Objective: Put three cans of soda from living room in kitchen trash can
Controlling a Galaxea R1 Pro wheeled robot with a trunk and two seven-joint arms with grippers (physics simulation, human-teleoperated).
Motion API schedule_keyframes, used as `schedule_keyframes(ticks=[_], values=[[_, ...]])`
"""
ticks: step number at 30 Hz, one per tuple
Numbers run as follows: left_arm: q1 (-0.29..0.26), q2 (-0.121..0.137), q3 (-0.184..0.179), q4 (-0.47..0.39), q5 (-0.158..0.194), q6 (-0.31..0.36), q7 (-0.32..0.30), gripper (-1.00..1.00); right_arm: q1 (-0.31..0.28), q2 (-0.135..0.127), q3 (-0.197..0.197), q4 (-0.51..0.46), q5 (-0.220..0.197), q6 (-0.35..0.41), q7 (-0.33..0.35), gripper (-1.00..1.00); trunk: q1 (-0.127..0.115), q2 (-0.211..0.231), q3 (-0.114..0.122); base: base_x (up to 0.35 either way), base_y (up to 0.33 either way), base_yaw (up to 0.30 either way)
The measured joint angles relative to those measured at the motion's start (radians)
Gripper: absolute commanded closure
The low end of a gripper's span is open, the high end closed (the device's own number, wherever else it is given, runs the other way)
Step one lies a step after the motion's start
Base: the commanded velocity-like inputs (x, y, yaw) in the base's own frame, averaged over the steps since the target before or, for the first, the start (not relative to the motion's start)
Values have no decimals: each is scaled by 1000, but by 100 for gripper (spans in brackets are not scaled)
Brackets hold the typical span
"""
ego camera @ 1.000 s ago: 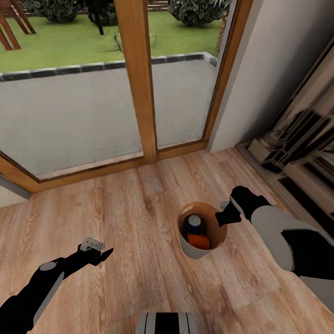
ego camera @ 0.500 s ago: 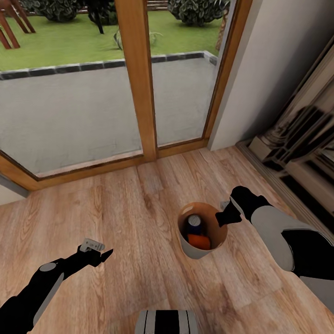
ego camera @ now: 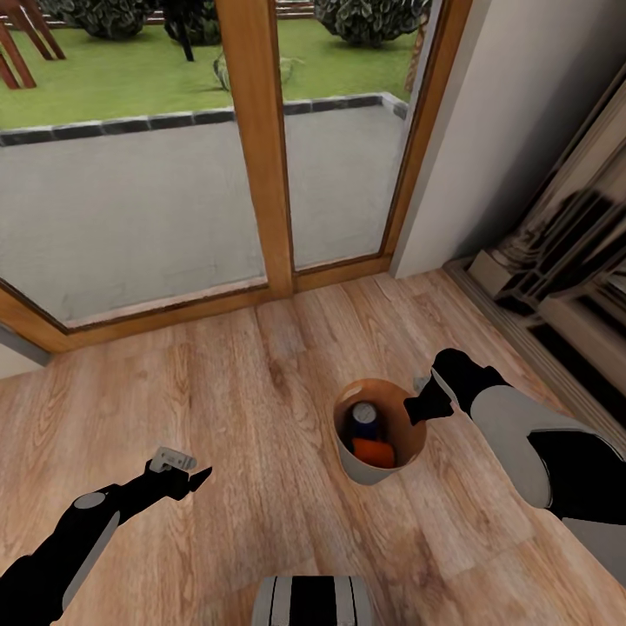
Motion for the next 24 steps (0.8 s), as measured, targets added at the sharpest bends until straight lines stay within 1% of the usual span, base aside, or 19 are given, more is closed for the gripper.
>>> schedule_keyframes(ticks=[4,15,22,24], values=[[0,0,0,0,2,0,-2,-100,0,0,-1,0,-1,0,0,100,0,0,0,0,0,0],[0,0,0,0,0,0,-1,-100,0,0,-1,0,0,0,0,100,42,-77,-34,0,0,0],[0,0,0,0,3,-1,-3,-100,0,0,0,0,0,0,0,100,42,-77,-34,0,0,0],[1,0,0,0,3,-1,-2,-100,-10,0,9,3,-9,14,1,100,49,-91,-40,0,0,0]])
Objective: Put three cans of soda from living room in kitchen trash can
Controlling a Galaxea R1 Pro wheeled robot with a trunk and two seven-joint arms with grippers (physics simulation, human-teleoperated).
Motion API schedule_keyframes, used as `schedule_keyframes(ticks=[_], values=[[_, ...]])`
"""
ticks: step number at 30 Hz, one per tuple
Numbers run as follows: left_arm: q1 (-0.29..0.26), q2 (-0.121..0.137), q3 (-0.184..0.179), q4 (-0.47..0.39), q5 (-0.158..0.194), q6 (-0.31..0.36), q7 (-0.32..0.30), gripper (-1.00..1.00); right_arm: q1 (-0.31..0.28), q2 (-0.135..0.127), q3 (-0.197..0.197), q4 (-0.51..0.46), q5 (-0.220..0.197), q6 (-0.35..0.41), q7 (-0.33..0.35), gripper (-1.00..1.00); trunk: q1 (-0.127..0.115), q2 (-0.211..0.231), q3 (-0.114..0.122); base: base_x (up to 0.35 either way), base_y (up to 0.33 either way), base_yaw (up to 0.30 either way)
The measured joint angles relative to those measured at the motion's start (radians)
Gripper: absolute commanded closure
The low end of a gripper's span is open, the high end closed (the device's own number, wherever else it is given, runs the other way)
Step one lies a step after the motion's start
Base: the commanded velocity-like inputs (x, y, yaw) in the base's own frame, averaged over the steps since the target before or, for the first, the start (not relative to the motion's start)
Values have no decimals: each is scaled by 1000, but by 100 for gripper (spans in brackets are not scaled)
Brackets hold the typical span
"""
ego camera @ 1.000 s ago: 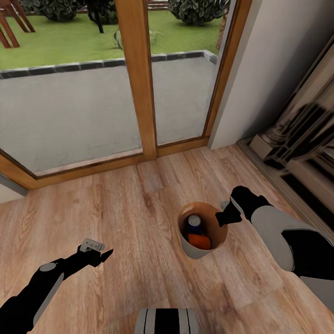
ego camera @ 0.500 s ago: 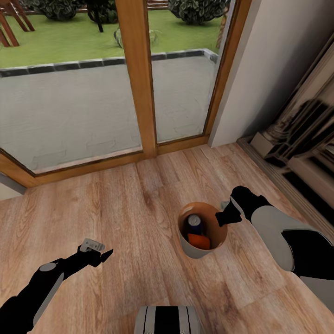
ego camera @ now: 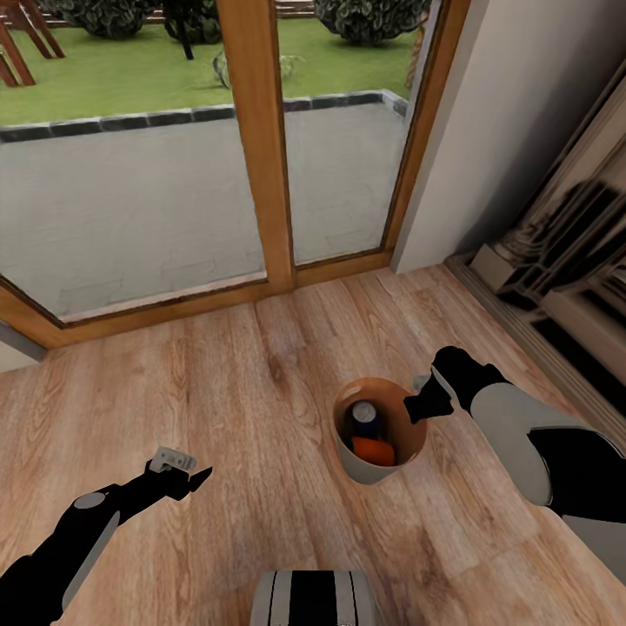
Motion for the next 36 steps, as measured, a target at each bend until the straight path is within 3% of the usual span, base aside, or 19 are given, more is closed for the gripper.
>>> schedule_keyframes(ticks=[8,19,20,21,22,25,30,31,32,36], values=[[0,0,0,0,-3,1,2,-100,-31,-6,19,7,-32,26,4,100,-3,-9,-30,0,0,0],[0,0,0,0,-1,-2,2,-100,-29,-5,18,5,-32,26,0,100,-4,-9,-30,0,0,0],[0,0,0,0,-1,-2,2,-100,-29,-5,18,5,-33,26,0,-100,-4,-9,-30,0,0,0],[0,0,0,1,-1,-2,2,-100,-2,0,-5,-7,1,21,2,-100,6,-9,-30,0,0,0],[0,0,0,0,-1,-2,2,-100,7,0,7,-2,47,-15,-7,-100,7,-9,-30,0,0,0],[-1,0,0,1,0,-2,2,-100,9,0,-18,-3,-16,-9,2,-100,8,-9,-31,0,0,0],[-1,0,0,0,1,-2,2,-100,10,0,-18,-3,-16,-9,2,-100,8,-9,-31,0,0,0],[-1,0,-1,0,1,-2,2,-100,10,0,-26,-3,-35,-4,6,-100,8,-9,-31,0,0,0],[-1,0,0,1,2,-2,2,-100,10,-1,-18,-3,-16,-9,2,-100,8,-9,-31,0,0,0],[-1,0,0,1,2,-2,2,-100,10,-1,-18,-3,-16,-9,1,-100,8,-9,-31,0,0,0]])
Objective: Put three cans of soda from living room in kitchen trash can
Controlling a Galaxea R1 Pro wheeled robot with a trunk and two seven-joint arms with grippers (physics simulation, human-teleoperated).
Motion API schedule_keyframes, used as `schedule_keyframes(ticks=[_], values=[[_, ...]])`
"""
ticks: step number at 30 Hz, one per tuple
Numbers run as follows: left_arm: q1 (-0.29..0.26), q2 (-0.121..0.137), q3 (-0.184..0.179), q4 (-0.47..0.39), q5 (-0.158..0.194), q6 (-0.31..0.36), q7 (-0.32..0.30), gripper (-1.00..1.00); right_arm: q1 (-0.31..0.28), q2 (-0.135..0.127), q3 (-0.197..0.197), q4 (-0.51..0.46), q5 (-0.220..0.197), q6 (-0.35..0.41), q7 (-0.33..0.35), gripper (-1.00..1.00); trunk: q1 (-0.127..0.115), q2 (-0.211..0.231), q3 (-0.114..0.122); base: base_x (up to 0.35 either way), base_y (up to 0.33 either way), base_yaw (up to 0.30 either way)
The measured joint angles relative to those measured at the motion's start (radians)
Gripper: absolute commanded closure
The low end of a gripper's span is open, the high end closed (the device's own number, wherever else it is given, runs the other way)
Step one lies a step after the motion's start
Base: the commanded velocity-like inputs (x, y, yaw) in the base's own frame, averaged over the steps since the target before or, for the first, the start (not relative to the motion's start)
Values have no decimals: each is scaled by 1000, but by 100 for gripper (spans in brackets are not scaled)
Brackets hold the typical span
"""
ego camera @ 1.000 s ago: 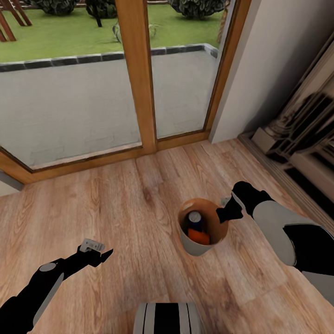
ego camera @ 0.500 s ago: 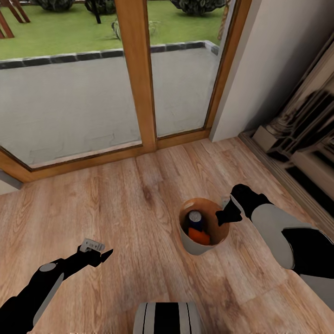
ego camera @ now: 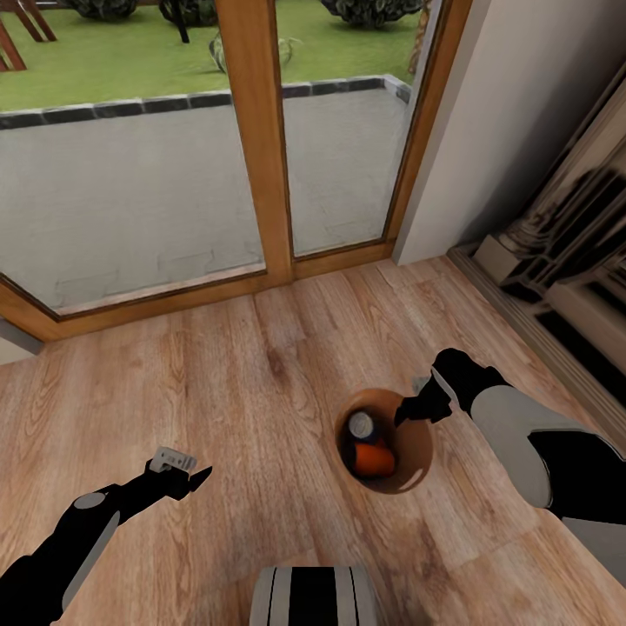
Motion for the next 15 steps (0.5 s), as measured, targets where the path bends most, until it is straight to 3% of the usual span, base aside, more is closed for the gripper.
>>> schedule_keyframes(ticks=[15], values=[[0,0,0,0,1,0,0,-100,1,1,0,0,0,0,-1,-100,0,0,0,0,0,0]])
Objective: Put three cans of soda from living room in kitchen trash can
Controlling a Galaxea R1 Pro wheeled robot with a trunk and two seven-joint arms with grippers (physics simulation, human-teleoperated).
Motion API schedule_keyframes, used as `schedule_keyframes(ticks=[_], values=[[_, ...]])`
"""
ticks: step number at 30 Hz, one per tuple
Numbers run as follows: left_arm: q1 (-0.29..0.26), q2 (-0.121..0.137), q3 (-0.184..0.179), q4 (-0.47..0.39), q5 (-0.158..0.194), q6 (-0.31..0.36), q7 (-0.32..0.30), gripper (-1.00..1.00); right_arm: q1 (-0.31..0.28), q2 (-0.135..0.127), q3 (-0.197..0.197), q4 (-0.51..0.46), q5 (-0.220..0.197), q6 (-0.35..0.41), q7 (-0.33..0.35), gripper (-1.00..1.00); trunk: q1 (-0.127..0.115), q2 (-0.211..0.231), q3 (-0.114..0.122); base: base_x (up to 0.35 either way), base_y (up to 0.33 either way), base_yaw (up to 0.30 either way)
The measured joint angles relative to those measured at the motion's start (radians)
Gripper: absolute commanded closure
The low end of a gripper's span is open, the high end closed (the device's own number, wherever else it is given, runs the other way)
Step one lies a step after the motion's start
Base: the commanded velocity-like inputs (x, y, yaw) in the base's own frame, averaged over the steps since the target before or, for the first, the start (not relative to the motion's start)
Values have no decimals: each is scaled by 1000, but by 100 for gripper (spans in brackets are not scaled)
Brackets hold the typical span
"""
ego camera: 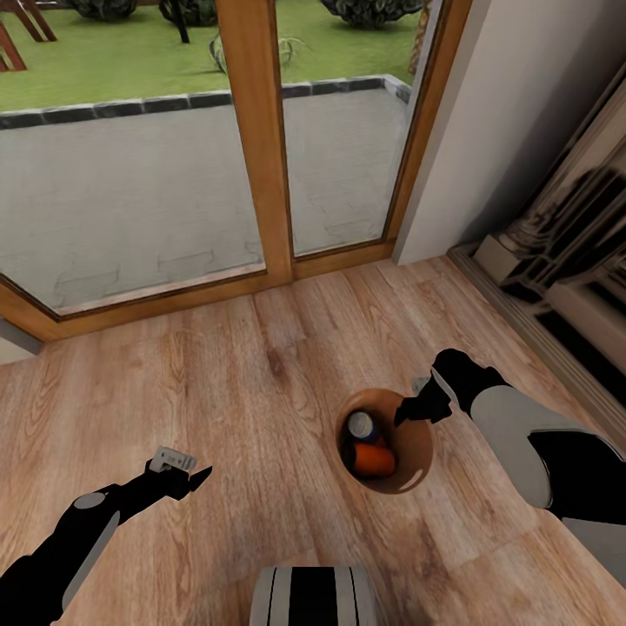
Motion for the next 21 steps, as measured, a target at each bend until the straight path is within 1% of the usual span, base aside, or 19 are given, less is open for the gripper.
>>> schedule_keyframes(ticks=[5,12,21], values=[[0,0,0,0,-1,0,1,-100,0,0,0,0,0,0,0,-100,0,0,0,0,0,0],[0,0,0,0,-5,4,0,-100,3,0,0,0,0,0,0,-100,-3,2,27,0,0,0],[0,0,0,1,-7,9,0,-100,4,1,1,0,0,0,-1,-100,-38,64,55,0,0,0]])
